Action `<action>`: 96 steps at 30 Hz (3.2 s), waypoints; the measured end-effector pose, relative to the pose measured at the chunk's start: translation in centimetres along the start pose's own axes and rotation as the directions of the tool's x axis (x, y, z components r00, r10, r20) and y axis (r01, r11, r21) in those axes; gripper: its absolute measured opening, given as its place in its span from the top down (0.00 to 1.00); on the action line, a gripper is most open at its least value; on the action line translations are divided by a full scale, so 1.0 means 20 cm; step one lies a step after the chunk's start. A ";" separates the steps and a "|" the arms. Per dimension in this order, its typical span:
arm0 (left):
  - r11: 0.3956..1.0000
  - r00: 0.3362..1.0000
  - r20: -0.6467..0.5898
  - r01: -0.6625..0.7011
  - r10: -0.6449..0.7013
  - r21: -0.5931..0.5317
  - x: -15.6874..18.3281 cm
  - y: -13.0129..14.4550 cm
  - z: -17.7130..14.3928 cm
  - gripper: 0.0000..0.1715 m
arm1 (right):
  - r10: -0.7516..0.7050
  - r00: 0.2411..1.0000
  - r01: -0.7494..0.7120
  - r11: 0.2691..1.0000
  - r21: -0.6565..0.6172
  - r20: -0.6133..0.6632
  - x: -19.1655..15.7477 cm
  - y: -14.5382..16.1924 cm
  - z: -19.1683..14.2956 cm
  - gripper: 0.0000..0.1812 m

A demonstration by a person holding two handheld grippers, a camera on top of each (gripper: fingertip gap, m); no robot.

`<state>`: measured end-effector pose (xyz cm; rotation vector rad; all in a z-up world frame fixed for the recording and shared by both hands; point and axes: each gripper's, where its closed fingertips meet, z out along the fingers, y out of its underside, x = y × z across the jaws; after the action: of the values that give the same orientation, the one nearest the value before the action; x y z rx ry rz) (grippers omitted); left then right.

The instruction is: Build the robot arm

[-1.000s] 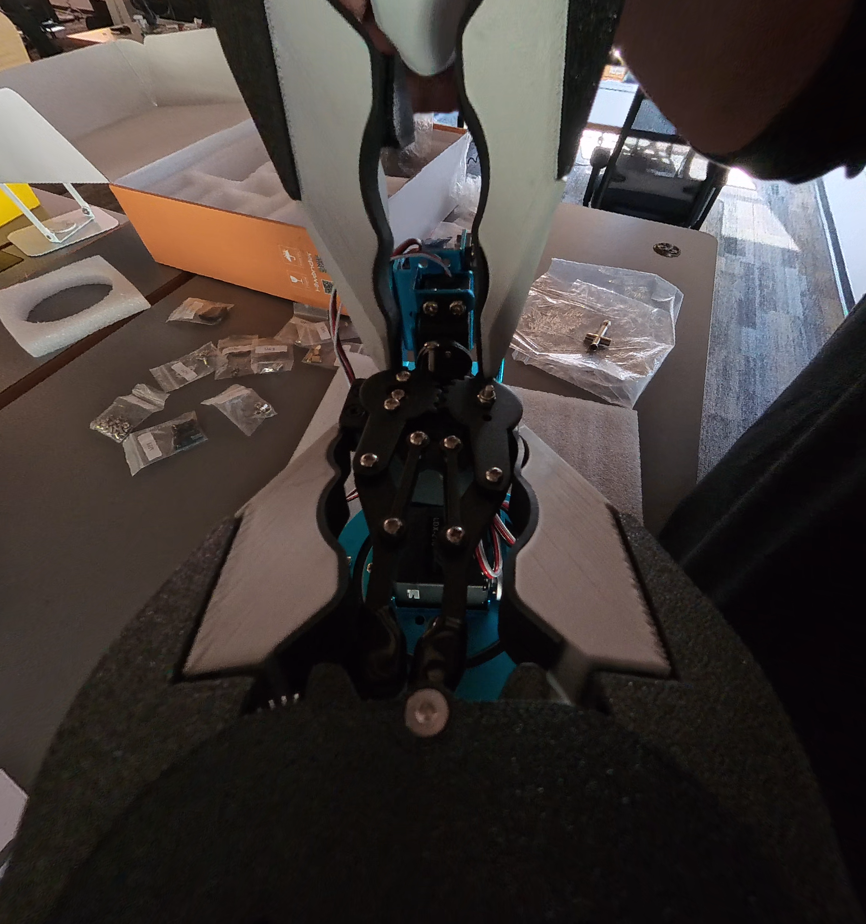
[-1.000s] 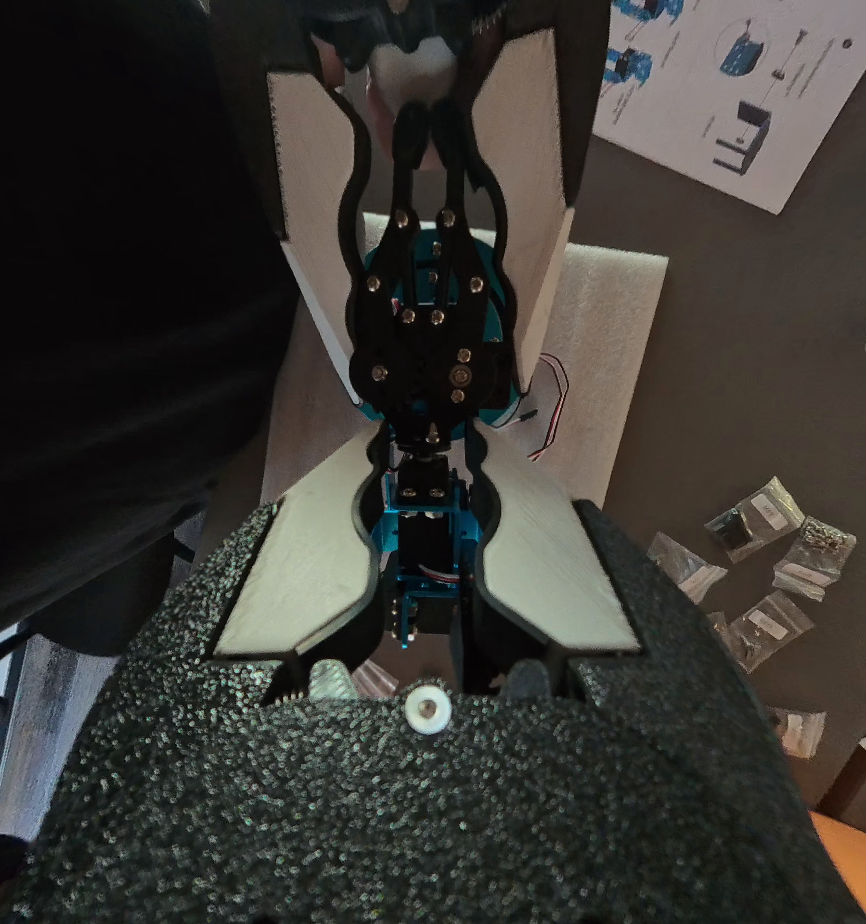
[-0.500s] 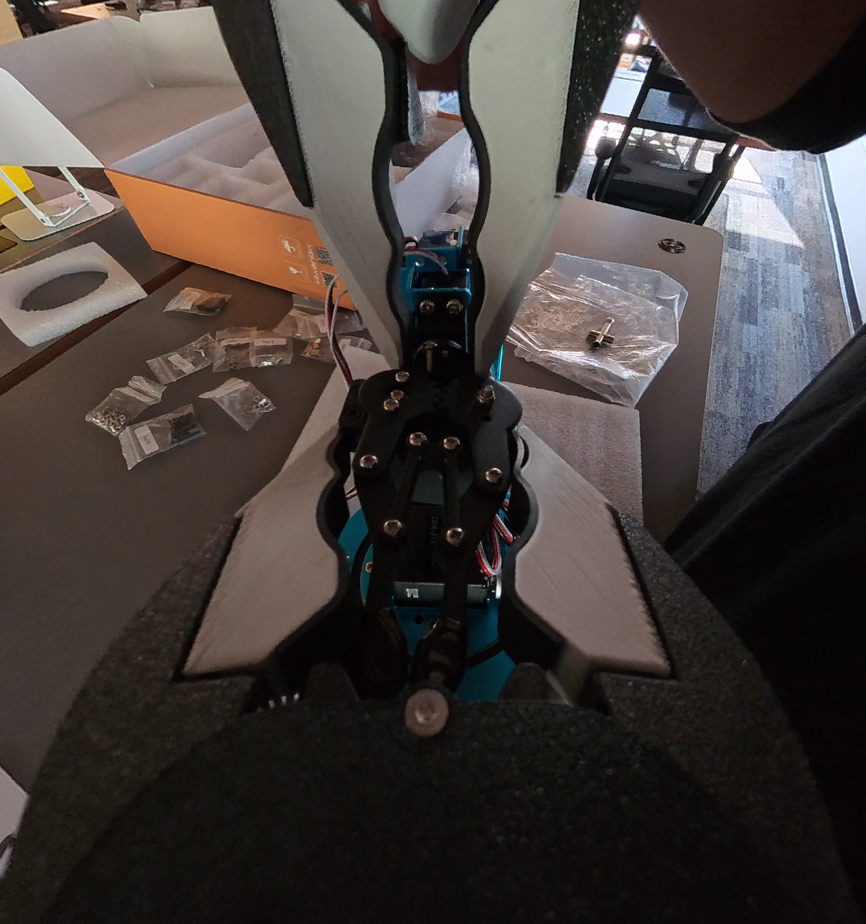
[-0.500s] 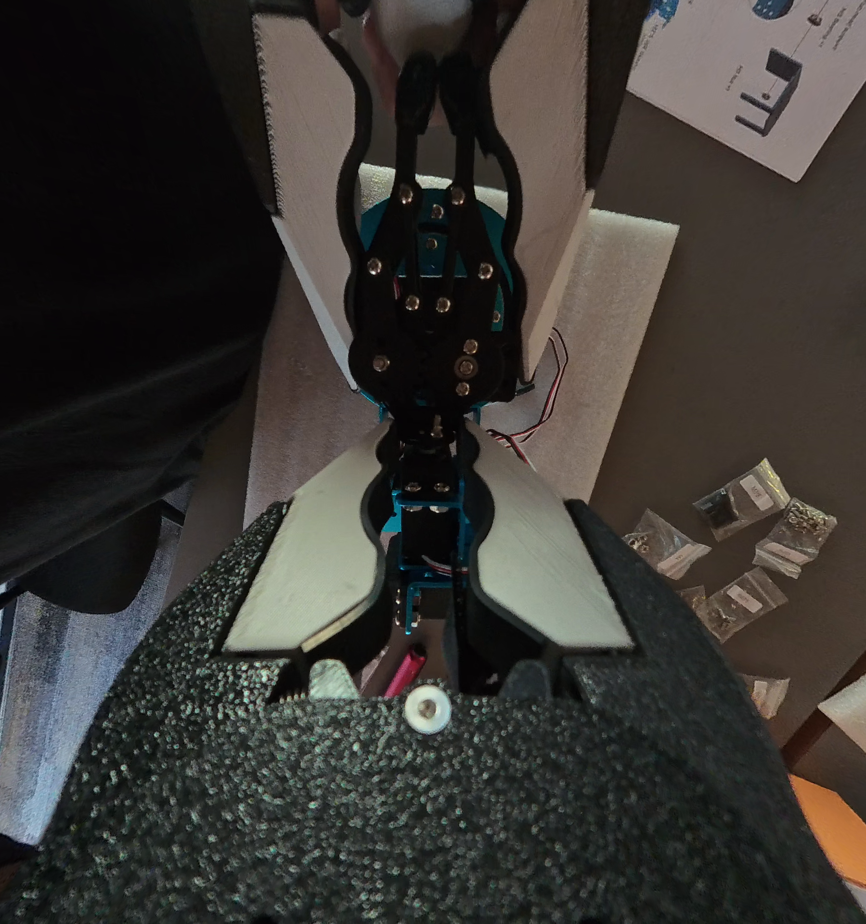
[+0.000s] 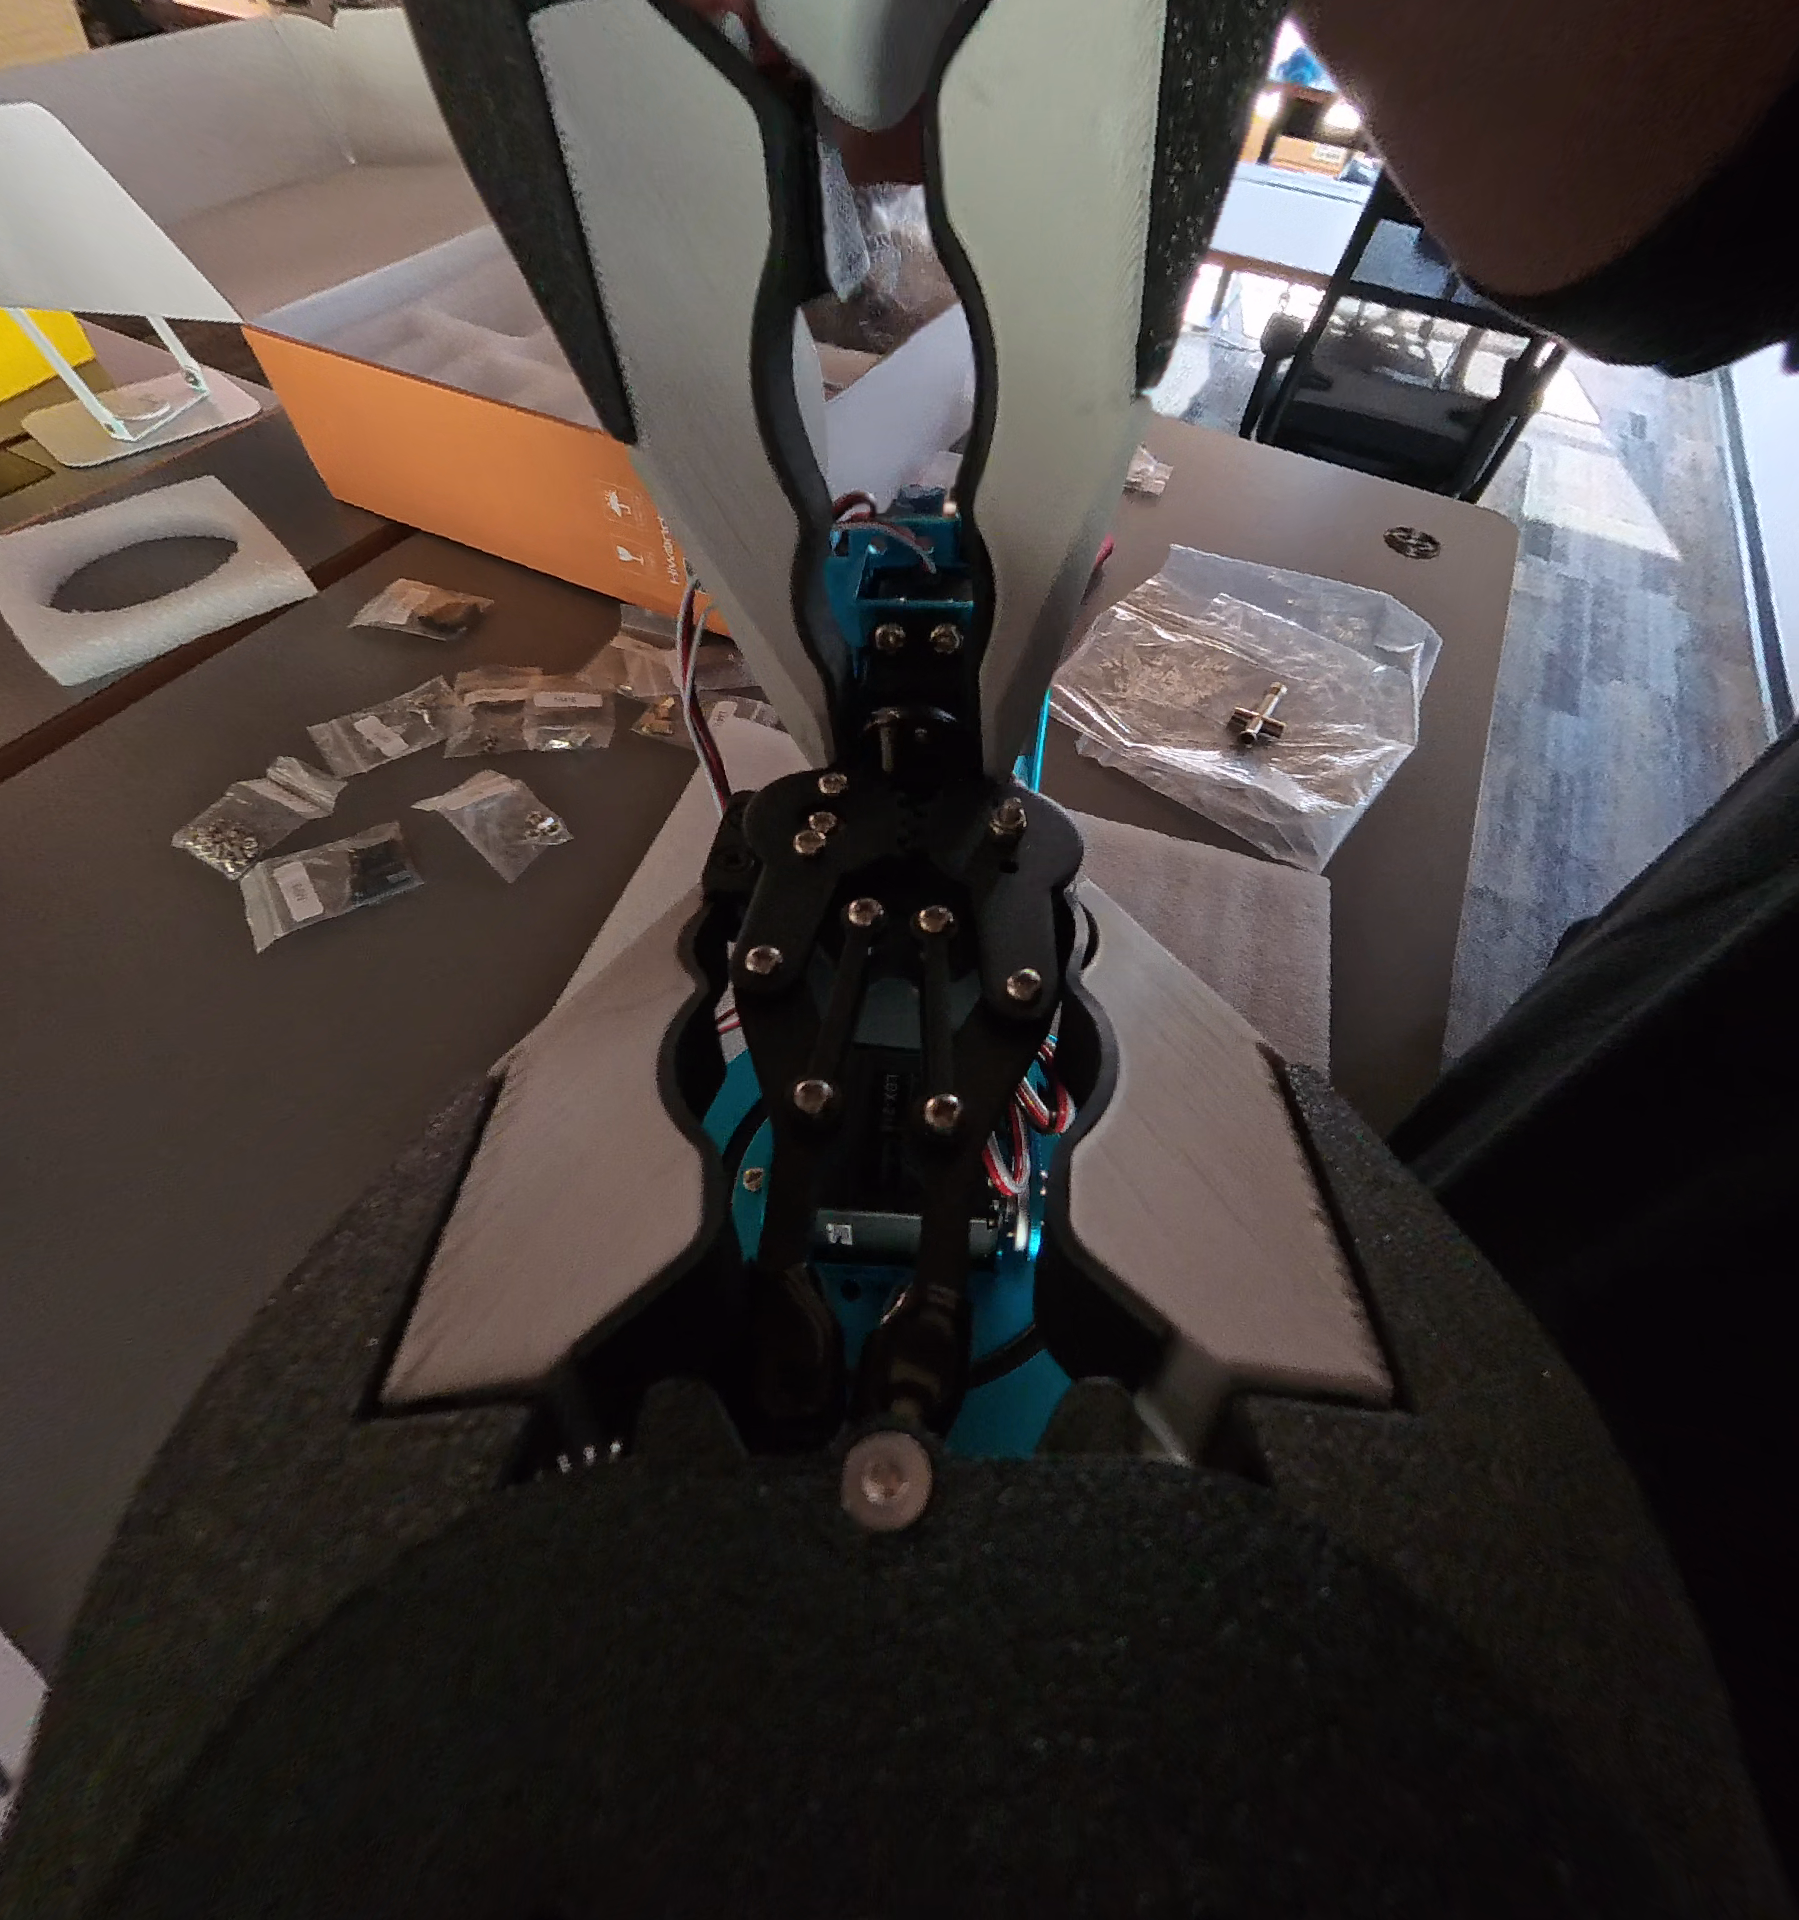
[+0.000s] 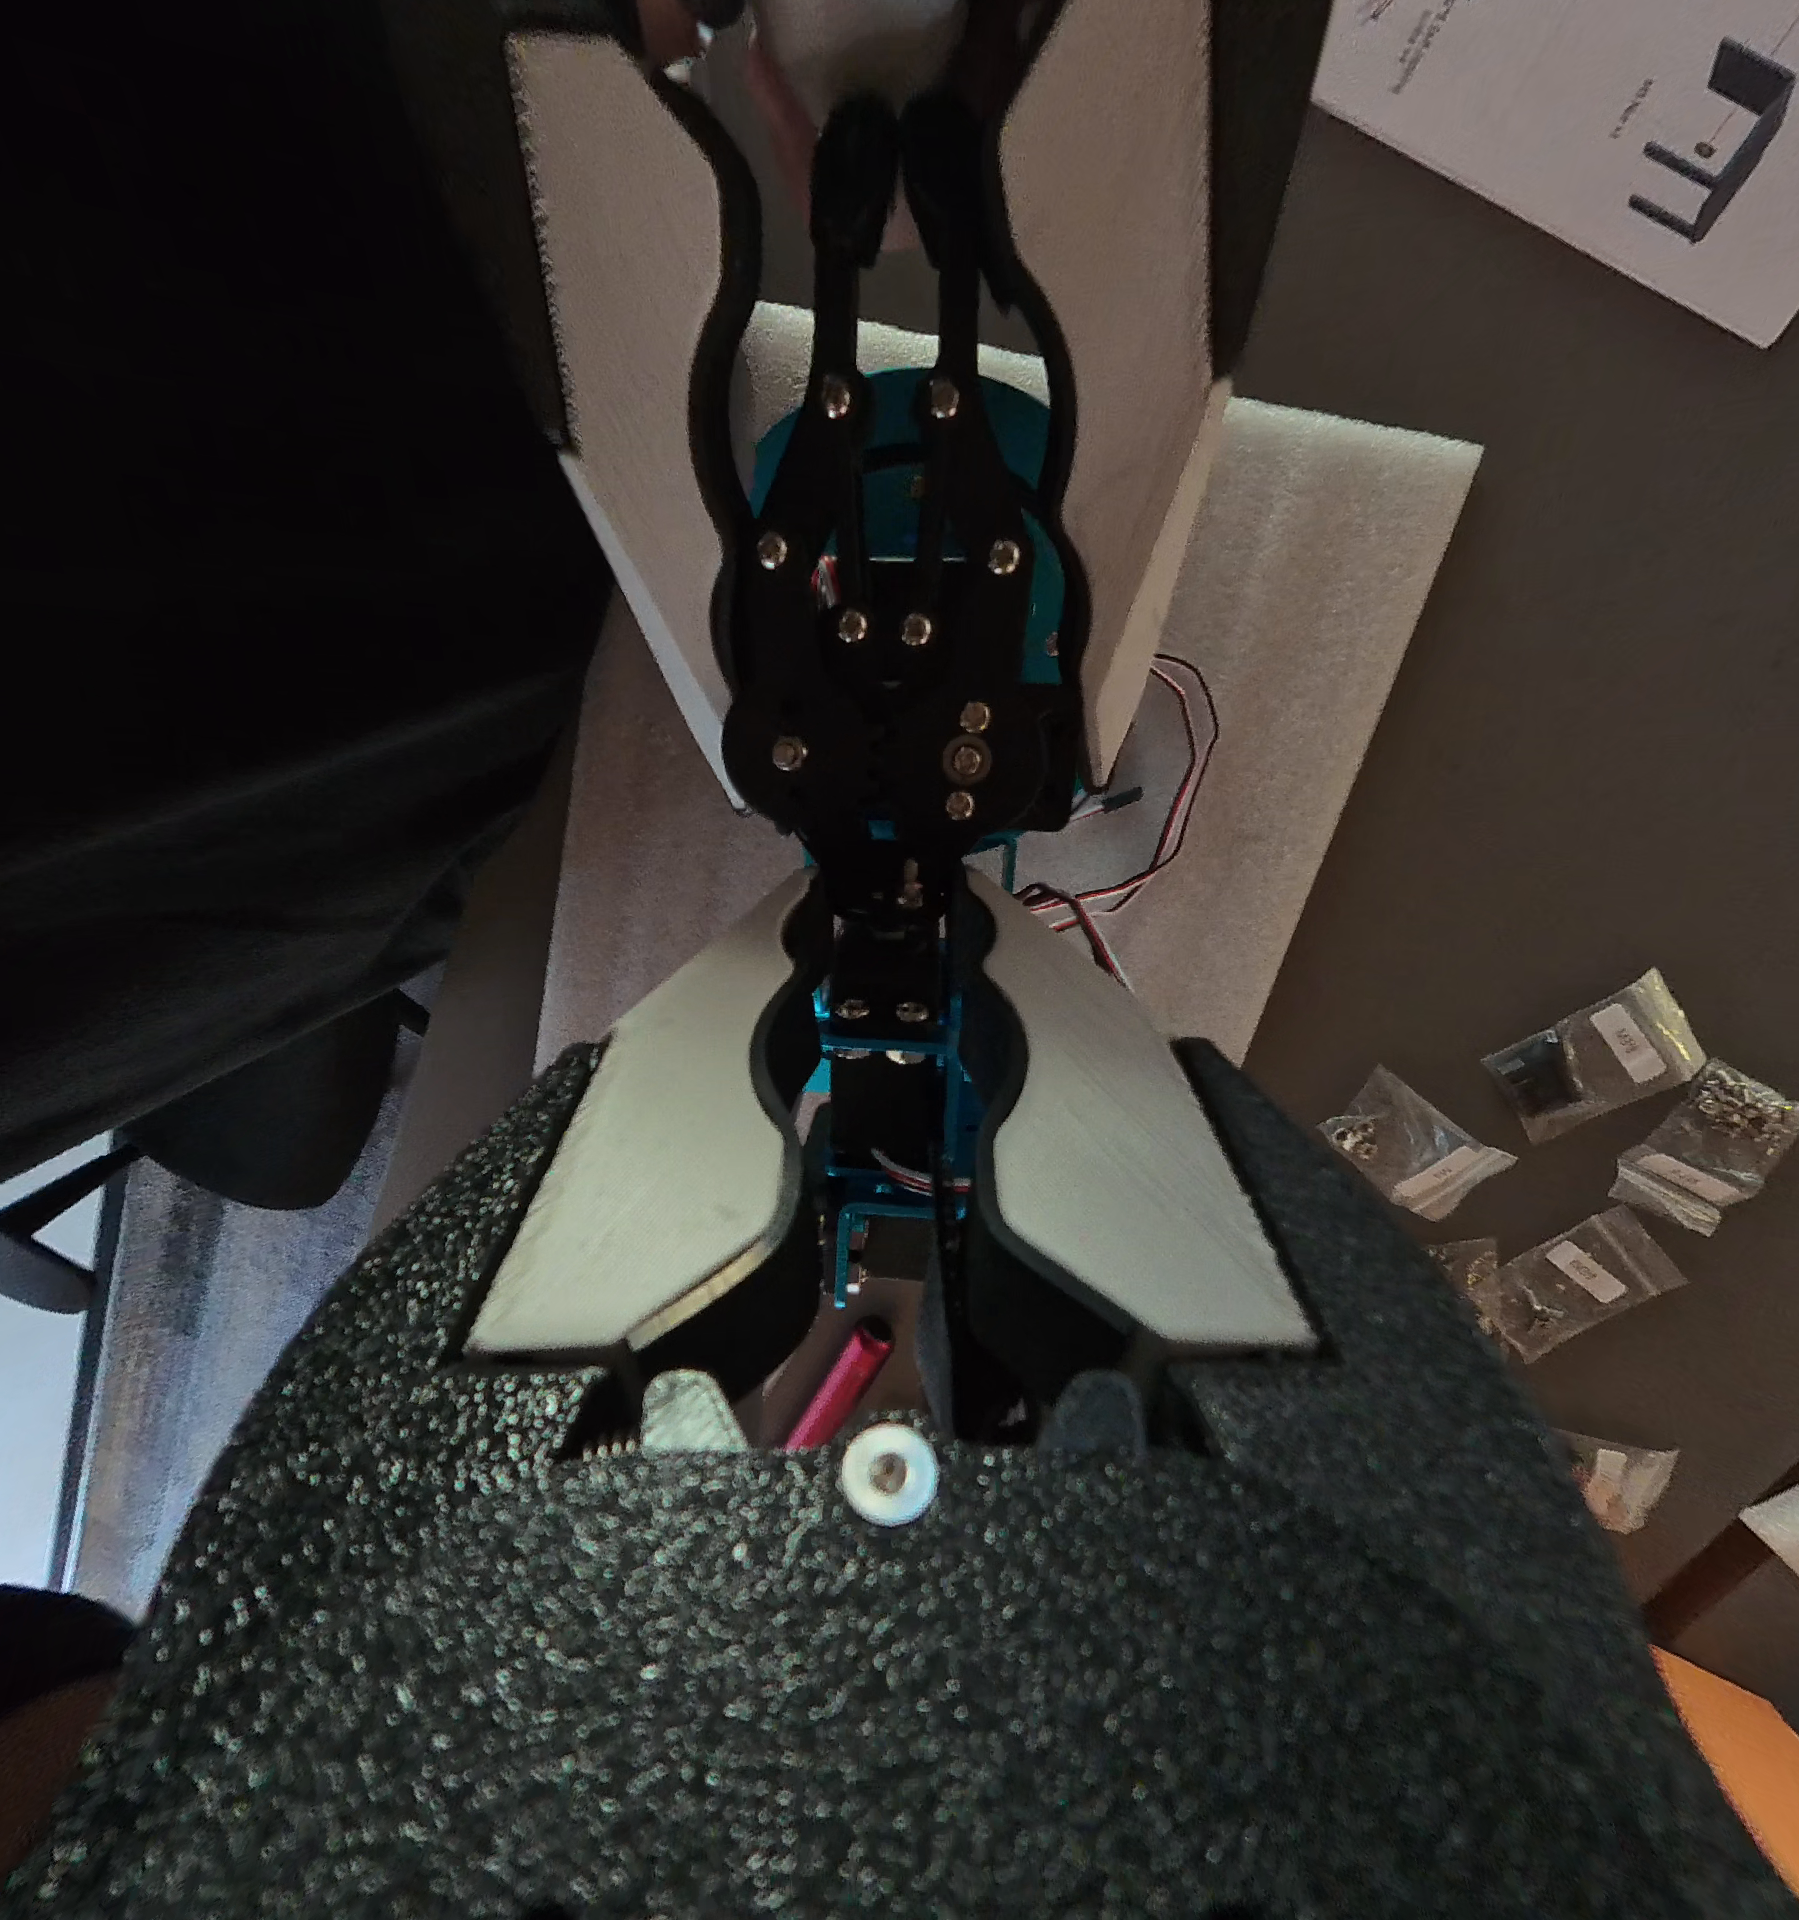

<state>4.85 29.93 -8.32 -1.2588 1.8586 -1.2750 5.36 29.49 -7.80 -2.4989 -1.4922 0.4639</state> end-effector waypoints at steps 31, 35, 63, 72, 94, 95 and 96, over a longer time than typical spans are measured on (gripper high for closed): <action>1.000 1.000 -0.011 0.012 -0.012 0.003 -0.06 -0.01 0.03 0.63 | 0.316 0.945 -0.253 0.539 0.804 0.085 0.05 0.27 0.00 0.53; 0.999 0.999 -0.011 0.033 -0.033 0.002 -0.06 0.00 0.02 0.63 | 0.313 0.950 -0.199 0.562 0.803 0.017 0.09 0.24 0.03 0.61; 0.998 0.997 -0.058 0.055 -0.053 0.040 0.05 0.02 -0.07 0.64 | 0.298 0.904 0.016 0.692 0.722 -0.305 -0.15 -0.08 -0.24 0.68; 0.999 1.000 -0.029 0.002 -0.001 0.032 0.04 0.02 -0.07 0.65 | 0.250 0.902 -0.028 0.847 0.531 -0.352 -0.05 -0.14 -0.12 0.89; 0.999 0.999 -0.017 -0.028 0.028 0.027 0.06 0.02 -0.07 0.63 | 0.255 0.918 -0.119 0.909 0.399 -0.305 -0.02 -0.14 -0.06 0.95; 0.999 0.999 -0.017 -0.028 0.029 0.025 0.06 0.02 -0.07 0.63 | 0.251 0.918 -0.119 0.913 0.391 -0.308 -0.02 -0.14 -0.05 0.97; 0.999 1.000 -0.016 -0.024 0.025 0.027 0.06 0.02 -0.07 0.63 | 0.248 0.918 -0.115 0.914 0.390 -0.311 -0.03 -0.14 -0.06 0.97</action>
<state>3.08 29.48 -8.01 -1.2114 1.8564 -1.2965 3.22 30.29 -5.68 -2.2781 -0.9400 0.2663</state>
